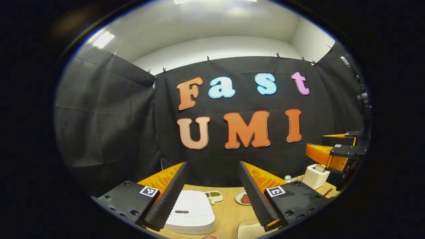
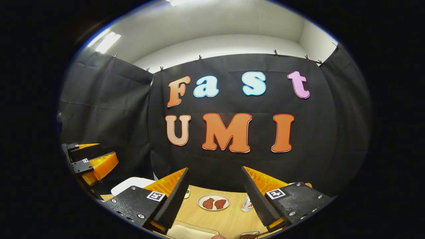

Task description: Close the left gripper, press the button to open the rice cooker; take a wooden spoon from the chopstick holder with the right hand, scoop a spoonful of rice and pour it into the rice cooker, then put the wooden spoon back into the chopstick holder.

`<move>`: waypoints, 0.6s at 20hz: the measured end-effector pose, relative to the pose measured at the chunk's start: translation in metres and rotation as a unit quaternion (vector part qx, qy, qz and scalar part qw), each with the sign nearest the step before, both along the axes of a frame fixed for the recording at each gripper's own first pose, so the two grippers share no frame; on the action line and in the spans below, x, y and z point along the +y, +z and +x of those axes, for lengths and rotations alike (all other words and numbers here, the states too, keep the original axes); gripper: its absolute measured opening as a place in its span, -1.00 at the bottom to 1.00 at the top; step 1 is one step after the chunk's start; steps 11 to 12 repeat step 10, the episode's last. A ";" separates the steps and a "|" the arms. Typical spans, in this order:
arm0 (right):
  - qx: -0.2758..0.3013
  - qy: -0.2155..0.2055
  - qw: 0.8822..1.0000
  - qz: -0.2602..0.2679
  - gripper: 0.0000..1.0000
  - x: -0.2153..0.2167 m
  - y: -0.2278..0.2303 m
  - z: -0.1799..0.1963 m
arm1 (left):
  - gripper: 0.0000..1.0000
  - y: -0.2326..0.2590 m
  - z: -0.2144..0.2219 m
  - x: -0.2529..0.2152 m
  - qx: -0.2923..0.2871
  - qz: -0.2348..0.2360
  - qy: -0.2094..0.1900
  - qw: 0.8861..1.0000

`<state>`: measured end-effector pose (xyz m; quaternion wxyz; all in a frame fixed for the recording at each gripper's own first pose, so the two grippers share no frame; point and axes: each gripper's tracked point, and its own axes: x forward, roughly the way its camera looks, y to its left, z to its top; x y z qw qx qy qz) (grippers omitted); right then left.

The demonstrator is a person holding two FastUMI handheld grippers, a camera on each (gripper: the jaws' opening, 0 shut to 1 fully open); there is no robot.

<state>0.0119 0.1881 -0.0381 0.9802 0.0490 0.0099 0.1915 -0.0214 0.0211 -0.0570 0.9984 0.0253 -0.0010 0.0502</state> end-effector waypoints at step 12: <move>-0.004 0.003 1.000 0.000 0.90 0.004 -0.002 -0.002 | 1.00 -0.002 -0.001 0.004 0.002 0.005 0.010 1.000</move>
